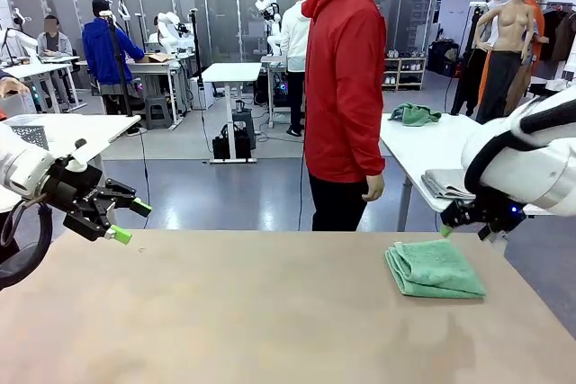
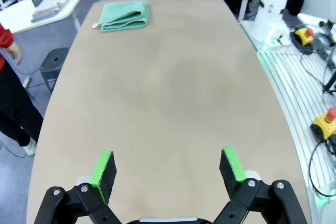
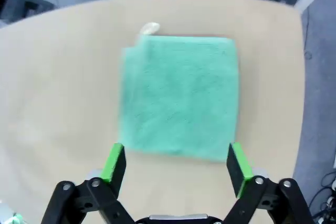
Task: Fold the towels and place them in the basket.
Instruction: Place the folded Towel with hook on the right side of the table.
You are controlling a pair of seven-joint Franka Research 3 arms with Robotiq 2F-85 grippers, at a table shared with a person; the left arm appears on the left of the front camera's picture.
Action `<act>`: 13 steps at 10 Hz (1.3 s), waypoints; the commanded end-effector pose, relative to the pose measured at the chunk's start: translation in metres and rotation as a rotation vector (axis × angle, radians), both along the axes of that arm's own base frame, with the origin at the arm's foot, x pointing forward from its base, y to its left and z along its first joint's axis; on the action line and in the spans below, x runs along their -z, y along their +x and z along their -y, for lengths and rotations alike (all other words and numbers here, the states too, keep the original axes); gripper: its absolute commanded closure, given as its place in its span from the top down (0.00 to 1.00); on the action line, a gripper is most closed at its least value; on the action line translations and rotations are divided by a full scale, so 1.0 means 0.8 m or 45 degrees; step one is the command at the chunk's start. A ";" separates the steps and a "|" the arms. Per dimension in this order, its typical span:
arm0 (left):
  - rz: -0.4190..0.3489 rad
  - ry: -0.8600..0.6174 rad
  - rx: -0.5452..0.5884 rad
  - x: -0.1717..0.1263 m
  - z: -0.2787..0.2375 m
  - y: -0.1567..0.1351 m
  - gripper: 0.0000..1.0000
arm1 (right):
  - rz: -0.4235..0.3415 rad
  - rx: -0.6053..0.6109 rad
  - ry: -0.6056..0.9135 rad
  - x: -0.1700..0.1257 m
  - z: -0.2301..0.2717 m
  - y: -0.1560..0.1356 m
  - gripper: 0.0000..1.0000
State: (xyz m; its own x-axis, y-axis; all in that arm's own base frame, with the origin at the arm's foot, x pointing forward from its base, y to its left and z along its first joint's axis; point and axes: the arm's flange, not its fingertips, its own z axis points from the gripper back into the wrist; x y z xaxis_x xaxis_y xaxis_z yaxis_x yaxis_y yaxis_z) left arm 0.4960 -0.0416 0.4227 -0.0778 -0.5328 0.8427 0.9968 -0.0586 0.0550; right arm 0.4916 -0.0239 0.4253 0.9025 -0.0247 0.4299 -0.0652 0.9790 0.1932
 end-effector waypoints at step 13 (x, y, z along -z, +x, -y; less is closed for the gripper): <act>0.001 0.011 0.000 0.000 0.000 0.000 1.00 | 0.399 -0.031 -0.152 -0.263 -0.134 -0.334 1.00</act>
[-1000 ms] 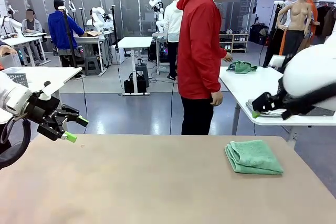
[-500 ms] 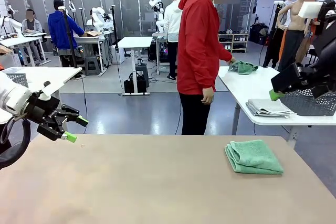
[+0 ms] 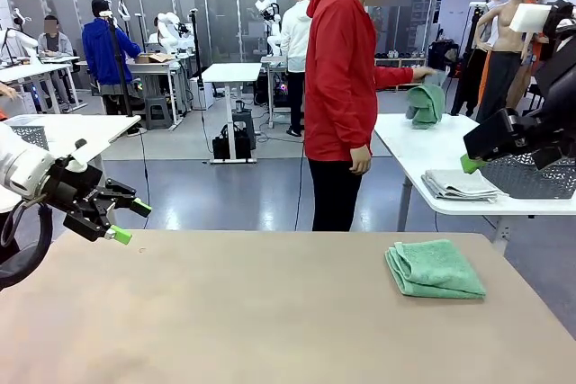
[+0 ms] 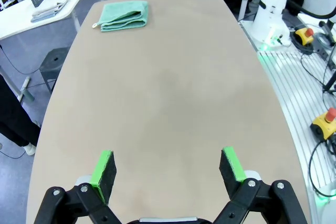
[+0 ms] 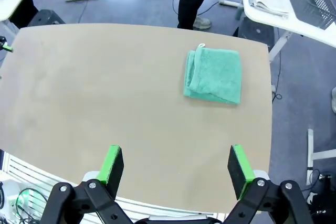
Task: Fold the towels and place them in the basket.
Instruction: Place the folded Towel with hook on the right side of the table, then when a person lays out a Towel with hook on the table, fold it in half twice.
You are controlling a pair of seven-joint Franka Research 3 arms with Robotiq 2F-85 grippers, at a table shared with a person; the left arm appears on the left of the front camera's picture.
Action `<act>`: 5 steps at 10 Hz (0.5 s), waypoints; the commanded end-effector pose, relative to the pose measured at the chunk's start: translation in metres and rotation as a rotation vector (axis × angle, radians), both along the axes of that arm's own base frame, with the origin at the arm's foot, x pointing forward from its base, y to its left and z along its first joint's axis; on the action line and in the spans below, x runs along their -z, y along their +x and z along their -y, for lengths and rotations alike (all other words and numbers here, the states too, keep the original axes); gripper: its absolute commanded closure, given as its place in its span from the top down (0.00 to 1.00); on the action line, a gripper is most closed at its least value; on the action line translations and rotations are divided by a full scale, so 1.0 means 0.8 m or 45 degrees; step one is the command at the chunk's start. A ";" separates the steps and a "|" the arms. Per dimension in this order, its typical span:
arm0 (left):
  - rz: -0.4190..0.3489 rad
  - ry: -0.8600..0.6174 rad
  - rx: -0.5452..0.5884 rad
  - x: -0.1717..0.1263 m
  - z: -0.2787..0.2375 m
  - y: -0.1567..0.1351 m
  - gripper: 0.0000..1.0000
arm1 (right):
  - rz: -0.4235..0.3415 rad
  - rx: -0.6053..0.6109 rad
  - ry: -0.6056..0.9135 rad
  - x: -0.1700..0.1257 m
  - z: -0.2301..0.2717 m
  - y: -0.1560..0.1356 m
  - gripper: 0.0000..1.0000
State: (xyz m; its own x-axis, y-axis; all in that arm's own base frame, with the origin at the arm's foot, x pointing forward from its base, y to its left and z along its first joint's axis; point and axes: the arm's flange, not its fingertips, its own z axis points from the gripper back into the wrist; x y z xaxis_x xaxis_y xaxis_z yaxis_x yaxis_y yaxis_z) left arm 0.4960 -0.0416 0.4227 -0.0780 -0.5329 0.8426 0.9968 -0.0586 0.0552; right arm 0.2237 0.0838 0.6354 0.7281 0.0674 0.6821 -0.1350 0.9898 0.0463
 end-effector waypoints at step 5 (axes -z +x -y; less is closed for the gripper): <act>0.001 0.011 0.000 0.000 0.000 0.000 1.00 | 0.006 0.010 -0.003 0.000 0.001 0.001 1.00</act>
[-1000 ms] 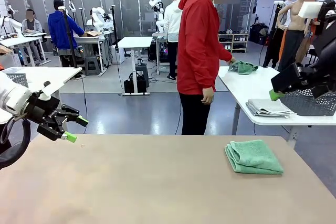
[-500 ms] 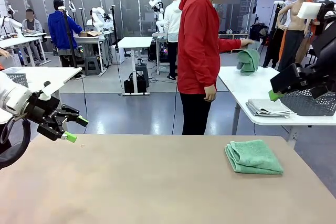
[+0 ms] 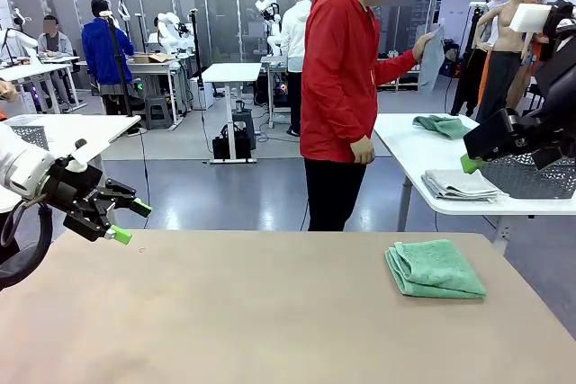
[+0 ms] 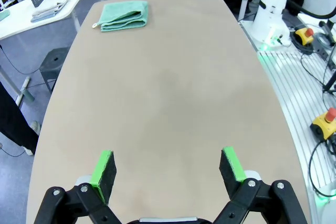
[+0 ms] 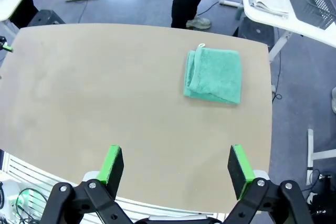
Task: Fold the towels and place them in the basket.
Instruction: When a person lays out a Towel with hook on the table, fold it in half twice.
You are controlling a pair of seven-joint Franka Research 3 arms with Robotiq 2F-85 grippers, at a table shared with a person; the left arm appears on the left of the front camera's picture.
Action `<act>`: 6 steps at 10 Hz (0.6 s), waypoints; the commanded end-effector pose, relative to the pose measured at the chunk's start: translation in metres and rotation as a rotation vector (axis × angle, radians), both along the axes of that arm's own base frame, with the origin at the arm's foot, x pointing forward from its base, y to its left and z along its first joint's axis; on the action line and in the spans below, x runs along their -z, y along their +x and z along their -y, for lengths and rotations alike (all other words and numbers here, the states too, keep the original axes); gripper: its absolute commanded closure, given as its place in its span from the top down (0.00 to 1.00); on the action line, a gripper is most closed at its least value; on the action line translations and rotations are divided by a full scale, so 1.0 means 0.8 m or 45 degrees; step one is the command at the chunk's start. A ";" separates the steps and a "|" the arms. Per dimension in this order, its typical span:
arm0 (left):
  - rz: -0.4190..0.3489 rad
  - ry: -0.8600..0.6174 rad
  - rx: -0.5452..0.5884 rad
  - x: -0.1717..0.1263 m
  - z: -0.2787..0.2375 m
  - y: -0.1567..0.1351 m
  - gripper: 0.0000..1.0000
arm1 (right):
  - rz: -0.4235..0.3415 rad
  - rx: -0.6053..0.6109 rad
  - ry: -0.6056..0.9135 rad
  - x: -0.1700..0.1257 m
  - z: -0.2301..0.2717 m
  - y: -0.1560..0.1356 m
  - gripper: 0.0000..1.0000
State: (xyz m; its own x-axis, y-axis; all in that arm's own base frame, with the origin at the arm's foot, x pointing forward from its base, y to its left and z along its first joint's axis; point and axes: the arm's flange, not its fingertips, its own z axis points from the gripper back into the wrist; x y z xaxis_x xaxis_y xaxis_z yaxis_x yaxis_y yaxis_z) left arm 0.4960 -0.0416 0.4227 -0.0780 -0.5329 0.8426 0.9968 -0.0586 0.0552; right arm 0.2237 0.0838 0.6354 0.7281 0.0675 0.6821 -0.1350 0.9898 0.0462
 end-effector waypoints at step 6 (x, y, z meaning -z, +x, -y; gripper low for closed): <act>0.001 0.011 0.000 0.000 0.000 0.000 1.00 | 0.006 0.010 -0.002 0.000 0.001 0.001 1.00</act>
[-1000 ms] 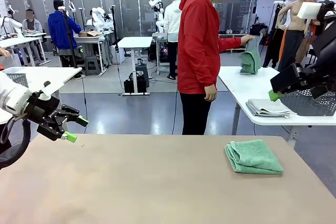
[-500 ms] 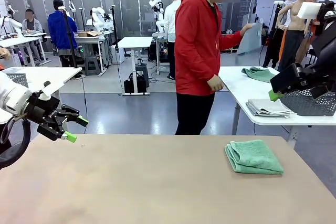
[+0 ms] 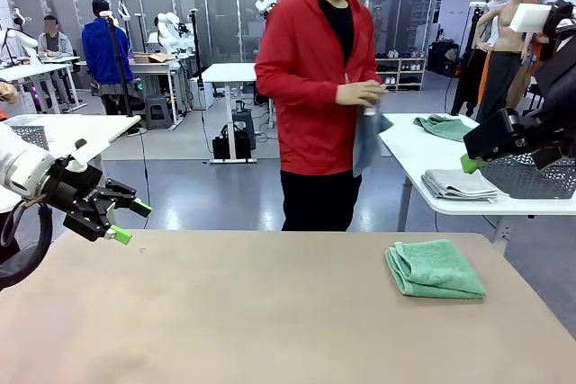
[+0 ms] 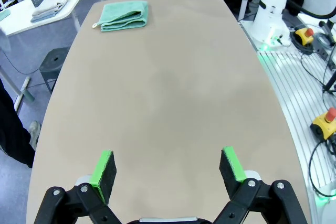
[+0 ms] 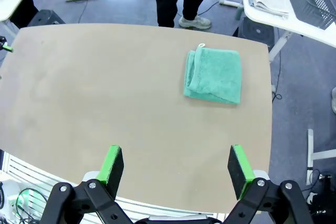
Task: Fold the towels and place them in the basket.
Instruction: When a person lays out a Towel with hook on the table, fold it in half twice.
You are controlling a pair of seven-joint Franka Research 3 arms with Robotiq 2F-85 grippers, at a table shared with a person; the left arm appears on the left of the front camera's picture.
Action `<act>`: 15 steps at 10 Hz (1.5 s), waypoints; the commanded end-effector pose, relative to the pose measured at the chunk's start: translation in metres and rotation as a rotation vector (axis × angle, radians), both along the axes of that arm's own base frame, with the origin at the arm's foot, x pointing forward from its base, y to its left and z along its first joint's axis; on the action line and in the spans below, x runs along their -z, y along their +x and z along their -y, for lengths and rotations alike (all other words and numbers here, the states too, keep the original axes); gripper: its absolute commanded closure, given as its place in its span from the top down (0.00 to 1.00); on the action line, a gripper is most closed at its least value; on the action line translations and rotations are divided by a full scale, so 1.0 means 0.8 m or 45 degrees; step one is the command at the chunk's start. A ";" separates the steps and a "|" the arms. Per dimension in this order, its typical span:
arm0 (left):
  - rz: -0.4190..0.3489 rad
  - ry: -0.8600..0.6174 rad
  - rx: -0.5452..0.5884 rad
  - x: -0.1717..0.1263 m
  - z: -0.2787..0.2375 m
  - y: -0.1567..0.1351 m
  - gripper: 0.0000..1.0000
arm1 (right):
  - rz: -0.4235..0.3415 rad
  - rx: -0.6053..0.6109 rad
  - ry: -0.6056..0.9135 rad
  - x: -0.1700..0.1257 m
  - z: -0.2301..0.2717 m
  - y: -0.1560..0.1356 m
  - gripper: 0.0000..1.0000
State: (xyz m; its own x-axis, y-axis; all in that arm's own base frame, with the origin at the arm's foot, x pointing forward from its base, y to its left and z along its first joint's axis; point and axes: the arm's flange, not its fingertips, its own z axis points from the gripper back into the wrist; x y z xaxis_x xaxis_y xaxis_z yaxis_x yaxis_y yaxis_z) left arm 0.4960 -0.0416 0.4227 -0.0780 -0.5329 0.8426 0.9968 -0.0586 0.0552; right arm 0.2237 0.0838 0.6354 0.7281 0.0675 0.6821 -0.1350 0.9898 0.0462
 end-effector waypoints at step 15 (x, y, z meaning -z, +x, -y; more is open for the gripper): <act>0.001 0.011 0.000 0.000 0.000 0.000 1.00 | 0.006 0.010 -0.002 0.000 0.001 0.001 1.00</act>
